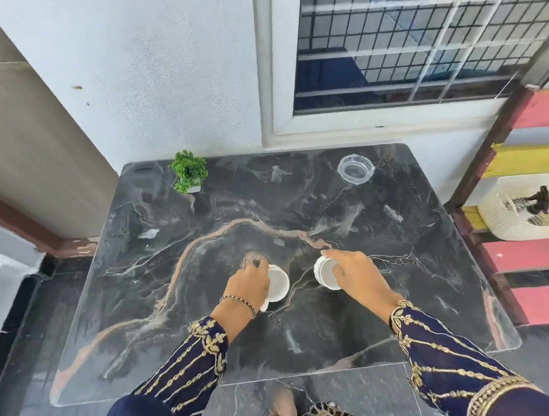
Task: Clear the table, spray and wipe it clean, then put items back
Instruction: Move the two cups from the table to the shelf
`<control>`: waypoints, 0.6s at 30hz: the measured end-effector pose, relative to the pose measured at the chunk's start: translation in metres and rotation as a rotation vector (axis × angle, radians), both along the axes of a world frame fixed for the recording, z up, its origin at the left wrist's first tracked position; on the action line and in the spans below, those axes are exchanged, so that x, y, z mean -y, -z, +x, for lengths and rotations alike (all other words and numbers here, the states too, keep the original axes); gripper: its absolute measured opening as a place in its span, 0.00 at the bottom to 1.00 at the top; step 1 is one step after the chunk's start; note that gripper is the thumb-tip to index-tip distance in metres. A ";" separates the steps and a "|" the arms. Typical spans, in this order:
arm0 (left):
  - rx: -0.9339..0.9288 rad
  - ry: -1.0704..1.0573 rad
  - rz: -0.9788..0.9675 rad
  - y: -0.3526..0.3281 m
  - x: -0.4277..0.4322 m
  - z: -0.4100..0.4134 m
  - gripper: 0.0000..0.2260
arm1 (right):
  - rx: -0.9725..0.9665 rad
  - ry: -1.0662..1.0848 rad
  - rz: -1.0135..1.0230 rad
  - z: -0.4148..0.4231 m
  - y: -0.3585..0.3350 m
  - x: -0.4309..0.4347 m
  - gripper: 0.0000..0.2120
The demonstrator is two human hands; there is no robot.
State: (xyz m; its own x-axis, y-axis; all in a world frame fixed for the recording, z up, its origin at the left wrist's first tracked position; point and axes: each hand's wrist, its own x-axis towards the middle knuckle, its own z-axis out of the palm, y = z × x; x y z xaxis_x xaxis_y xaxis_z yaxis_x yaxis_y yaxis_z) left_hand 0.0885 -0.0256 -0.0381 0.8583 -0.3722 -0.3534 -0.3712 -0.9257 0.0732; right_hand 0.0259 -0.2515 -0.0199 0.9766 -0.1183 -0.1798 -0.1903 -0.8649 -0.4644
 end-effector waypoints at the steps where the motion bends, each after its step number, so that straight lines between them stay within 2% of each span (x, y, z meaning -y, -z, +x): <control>1: -0.024 -0.007 -0.026 -0.001 0.011 0.003 0.16 | 0.007 0.031 0.012 -0.002 0.000 0.007 0.22; 7: -0.178 -0.035 -0.174 -0.012 0.077 0.008 0.15 | 0.036 0.187 0.018 -0.018 0.003 0.057 0.20; 12: -0.241 0.026 -0.247 -0.019 0.140 0.006 0.14 | 0.075 0.269 0.031 -0.035 0.010 0.114 0.18; 18: -0.318 0.038 -0.226 -0.022 0.233 -0.005 0.15 | 0.108 0.351 0.077 -0.055 0.026 0.203 0.17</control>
State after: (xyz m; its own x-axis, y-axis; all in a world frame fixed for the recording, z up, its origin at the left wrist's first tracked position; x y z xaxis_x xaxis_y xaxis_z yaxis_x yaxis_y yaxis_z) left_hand 0.0835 -0.2583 -0.0158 0.7034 -0.5006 -0.5047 -0.3309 -0.8589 0.3909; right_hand -0.0293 -0.4547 -0.0455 0.8928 -0.4393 -0.0993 -0.4152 -0.7174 -0.5594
